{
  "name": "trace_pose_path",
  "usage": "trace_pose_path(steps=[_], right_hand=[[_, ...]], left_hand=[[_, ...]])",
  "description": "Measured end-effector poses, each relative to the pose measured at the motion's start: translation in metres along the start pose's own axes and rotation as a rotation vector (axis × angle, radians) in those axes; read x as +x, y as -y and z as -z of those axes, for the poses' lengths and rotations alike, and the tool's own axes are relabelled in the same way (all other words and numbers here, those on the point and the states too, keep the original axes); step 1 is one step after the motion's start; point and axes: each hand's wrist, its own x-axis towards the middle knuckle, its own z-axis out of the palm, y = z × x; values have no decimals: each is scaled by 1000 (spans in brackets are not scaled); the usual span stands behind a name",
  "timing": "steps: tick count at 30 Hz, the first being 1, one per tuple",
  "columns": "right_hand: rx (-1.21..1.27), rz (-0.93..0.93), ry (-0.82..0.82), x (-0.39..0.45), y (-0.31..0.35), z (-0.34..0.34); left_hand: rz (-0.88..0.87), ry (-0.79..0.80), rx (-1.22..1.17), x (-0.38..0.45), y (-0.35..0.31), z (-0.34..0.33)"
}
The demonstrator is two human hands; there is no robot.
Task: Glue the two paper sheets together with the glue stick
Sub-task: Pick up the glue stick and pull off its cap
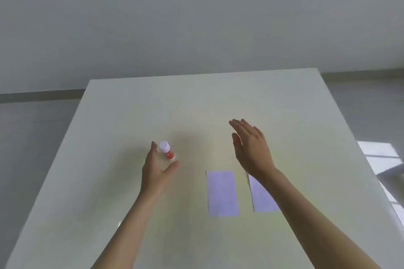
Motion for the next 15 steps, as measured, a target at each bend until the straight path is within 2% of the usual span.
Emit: trace_pose_path(steps=[9,15], right_hand=[[47,245,-213,25,11,-22],[114,351,-281,-4,40,-15]], left_hand=[[-166,-201,-74,28,18,-24],[-267,-253,-129,9,18,-13]])
